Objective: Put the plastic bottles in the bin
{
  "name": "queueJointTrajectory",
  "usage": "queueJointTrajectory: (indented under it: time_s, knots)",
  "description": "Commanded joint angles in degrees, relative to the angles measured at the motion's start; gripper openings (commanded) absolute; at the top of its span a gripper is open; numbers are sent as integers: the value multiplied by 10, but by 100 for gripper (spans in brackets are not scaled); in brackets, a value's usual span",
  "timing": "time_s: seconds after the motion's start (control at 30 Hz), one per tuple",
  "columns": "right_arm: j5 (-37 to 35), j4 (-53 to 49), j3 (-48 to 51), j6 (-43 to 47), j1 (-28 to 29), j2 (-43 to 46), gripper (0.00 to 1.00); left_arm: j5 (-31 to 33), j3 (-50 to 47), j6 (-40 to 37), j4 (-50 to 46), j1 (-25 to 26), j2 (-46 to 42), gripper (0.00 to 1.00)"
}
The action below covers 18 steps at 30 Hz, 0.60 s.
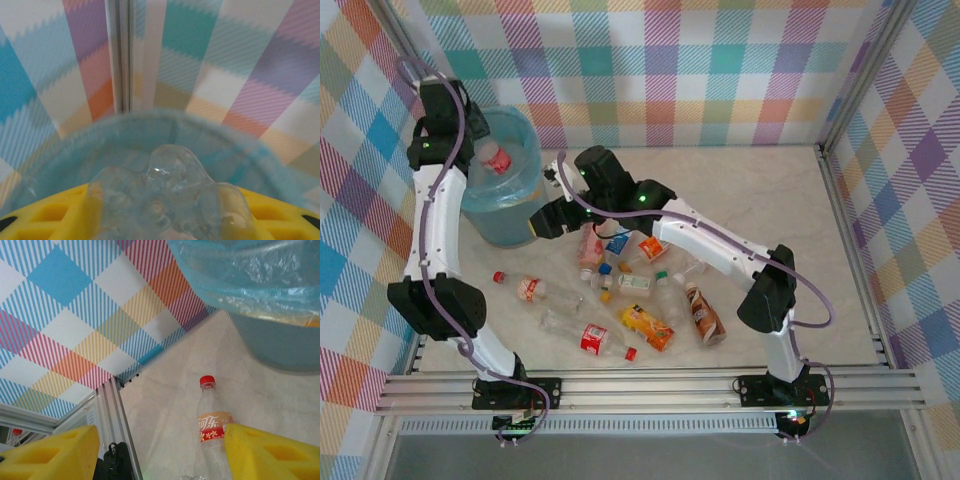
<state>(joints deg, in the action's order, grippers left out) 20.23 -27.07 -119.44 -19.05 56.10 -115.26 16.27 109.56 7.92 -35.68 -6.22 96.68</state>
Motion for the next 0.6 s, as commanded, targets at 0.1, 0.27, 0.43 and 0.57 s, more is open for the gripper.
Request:
queueJointTrajectory:
  time_s: [0.1, 0.27, 0.43, 0.57]
  knots:
    - [-10, -3, 64, -21, 7, 26, 68, -43, -89, -14, 45, -7, 6, 31]
    - [-16, -13, 84, -16, 6, 34, 68, -51, -82, -20, 16, -7, 47, 39]
    - [-26, -18, 87, -5, 7, 45, 69, -55, -71, -22, 6, -7, 57, 69]
    - [-28, -19, 84, -4, 7, 51, 69, -56, -38, -25, -17, -7, 56, 79]
